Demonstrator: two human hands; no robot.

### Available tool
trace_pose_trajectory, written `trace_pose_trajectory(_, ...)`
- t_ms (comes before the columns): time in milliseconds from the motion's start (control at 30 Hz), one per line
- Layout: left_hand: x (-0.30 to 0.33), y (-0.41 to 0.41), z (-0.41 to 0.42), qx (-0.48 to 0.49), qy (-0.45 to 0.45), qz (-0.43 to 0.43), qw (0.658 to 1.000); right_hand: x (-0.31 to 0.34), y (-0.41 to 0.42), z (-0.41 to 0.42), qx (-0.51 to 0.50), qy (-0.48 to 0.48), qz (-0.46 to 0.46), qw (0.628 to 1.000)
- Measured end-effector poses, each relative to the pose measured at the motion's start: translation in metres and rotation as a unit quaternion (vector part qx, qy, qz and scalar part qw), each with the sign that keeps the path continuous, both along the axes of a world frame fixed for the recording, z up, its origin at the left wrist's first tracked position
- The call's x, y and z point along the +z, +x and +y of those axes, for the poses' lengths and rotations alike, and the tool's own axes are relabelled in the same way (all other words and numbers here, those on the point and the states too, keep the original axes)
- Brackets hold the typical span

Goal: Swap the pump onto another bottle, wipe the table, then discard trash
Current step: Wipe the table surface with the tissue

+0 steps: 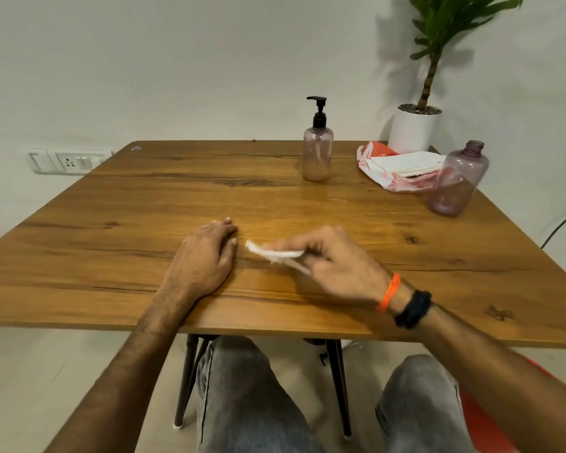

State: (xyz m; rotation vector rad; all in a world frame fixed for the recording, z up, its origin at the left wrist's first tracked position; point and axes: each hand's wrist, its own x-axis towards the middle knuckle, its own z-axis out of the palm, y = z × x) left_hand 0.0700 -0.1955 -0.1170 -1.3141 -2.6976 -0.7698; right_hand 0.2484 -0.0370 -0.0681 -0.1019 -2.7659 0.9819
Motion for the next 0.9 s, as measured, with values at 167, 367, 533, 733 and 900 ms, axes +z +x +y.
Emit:
trace_pose_trajectory(167,-0.001,-0.001,-0.001,-0.002,0.005,-0.005,1.0,-0.003,-0.083,0.047,-0.156,0.103,0.038,0.982)
trace_pose_trajectory(367,0.001,-0.001,0.0,0.002,-0.004,-0.004,1.0,-0.022,-0.112,0.038,-0.069,0.196,-0.082,0.975)
trace_pose_trajectory(533,0.0,-0.001,0.0,0.005,-0.005,0.004,1.0,-0.02,-0.035,0.001,0.096,0.179,-0.064,0.977)
trace_pose_trajectory(733,0.0,-0.001,0.001,0.005,-0.003,0.005,1.0,0.003,0.015,0.008,0.195,0.038,-0.049,0.979)
trace_pose_trajectory(900,0.001,-0.002,-0.003,-0.009,0.006,-0.011,1.0,0.018,-0.057,0.043,-0.028,0.107,0.069,0.992)
